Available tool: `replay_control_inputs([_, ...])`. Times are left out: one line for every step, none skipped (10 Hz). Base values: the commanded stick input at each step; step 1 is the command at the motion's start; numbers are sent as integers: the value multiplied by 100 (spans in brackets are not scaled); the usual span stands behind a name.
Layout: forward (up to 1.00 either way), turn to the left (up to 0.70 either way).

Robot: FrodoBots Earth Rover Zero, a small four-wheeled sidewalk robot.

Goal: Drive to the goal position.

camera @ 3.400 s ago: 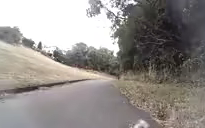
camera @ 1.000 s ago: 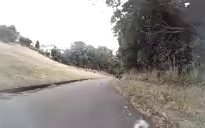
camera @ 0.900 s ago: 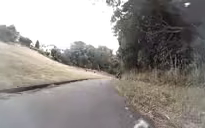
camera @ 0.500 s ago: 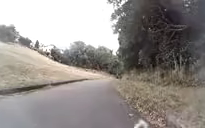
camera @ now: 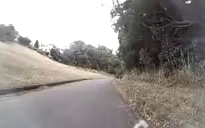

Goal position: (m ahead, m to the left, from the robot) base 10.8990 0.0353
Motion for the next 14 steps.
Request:
replay_control_inputs([70,0])
replay_control_inputs([70,0])
replay_control_inputs([70,0])
replay_control_inputs([70,0])
replay_control_inputs([70,0])
replay_control_inputs([70,0])
replay_control_inputs([70,0])
replay_control_inputs([70,0])
replay_control_inputs([70,0])
replay_control_inputs([70,0])
replay_control_inputs([70,0])
replay_control_inputs([70,0])
replay_control_inputs([70,-10])
replay_control_inputs([70,-3])
